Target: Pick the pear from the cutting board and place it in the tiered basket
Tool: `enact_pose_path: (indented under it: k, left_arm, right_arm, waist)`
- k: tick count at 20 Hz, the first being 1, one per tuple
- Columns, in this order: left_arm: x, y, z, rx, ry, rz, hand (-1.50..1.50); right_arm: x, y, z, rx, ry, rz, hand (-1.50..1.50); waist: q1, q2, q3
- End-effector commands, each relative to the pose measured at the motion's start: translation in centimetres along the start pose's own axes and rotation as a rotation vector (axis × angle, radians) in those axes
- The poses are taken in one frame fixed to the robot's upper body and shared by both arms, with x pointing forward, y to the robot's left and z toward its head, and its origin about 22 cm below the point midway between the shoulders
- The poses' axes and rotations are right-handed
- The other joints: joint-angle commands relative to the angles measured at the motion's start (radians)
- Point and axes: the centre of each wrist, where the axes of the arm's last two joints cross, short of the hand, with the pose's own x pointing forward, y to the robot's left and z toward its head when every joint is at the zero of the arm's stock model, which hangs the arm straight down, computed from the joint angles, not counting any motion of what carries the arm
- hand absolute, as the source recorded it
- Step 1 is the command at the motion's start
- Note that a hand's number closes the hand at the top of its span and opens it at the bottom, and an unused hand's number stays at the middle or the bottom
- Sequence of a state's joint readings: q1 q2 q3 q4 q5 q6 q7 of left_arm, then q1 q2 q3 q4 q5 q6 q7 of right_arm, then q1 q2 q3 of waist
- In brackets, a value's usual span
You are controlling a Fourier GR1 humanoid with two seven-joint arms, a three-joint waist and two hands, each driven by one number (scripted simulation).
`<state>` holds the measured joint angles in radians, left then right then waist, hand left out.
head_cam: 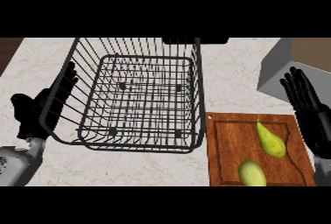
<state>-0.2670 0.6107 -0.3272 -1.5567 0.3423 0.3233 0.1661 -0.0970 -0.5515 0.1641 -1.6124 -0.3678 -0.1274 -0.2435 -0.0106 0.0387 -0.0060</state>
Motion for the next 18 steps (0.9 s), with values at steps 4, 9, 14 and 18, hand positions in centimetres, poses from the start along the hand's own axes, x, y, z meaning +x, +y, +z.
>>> enact_pose_path:
  k: [4, 9, 14, 18]
  left_arm:
    - [-7.9, -2.6, 3.3, 0.088, 0.180, 0.051, 0.00]
    - [-10.2, -4.4, 5.7, 0.124, 0.259, 0.110, 0.00]
    - [-12.3, -5.2, 7.5, 0.134, 0.277, 0.116, 0.00]
    - [-12.5, -6.4, 7.3, 0.136, 0.262, 0.130, 0.00]
  right_arm:
    - [1.7, -7.1, -1.7, -0.039, -0.250, -0.069, 1.50]
    - [-3.8, -11.7, 3.3, -0.581, 0.071, -0.149, -1.50]
    - [-4.4, -15.0, 5.4, -0.498, -0.134, -0.309, -1.50]
    - [-2.7, -18.2, 7.0, -0.319, -0.024, -0.197, -1.50]
  waist:
    - [0.015, -0.032, 0.007]
    - [0.018, -0.026, 0.009]
    - [0.009, -0.038, 0.007]
    - [0.007, -0.039, 0.006]
